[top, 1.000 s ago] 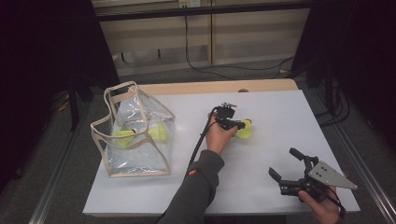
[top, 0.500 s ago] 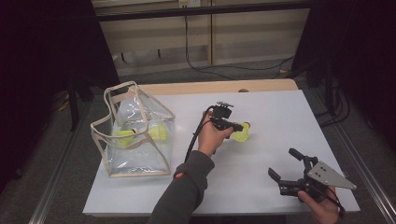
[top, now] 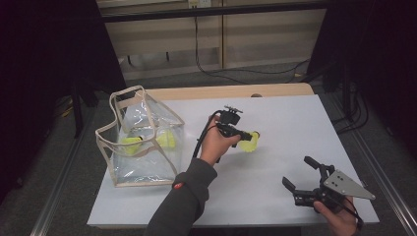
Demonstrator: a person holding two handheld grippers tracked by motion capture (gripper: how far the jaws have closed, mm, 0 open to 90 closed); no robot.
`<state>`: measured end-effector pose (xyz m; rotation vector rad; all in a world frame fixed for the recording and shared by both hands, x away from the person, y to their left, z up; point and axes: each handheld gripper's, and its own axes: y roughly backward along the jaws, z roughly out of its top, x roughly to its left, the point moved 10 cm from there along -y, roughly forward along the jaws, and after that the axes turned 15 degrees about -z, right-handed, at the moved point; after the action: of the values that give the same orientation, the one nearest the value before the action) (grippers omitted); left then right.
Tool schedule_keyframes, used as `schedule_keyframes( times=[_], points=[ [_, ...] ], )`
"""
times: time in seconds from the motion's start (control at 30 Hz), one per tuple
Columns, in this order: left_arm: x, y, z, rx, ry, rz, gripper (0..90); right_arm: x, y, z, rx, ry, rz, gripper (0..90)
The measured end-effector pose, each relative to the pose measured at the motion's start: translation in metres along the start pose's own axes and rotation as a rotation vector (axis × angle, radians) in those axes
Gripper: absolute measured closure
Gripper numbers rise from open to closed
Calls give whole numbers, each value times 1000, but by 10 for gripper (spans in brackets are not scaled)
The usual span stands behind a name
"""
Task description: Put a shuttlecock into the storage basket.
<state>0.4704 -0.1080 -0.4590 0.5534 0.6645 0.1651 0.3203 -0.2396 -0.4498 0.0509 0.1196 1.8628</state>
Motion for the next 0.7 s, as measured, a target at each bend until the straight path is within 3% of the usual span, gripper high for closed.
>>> schedule_keyframes(
  times=[0.5, 0.7],
  points=[
    [-5, 21, -7, 49, 2, -4, 838, 0, 0, 0, -1, 3, -1, 23],
    [-6, 29, -6, 46, 9, -4, 838, 1, 0, 1, -1, 2, 3, 23]
  ],
)
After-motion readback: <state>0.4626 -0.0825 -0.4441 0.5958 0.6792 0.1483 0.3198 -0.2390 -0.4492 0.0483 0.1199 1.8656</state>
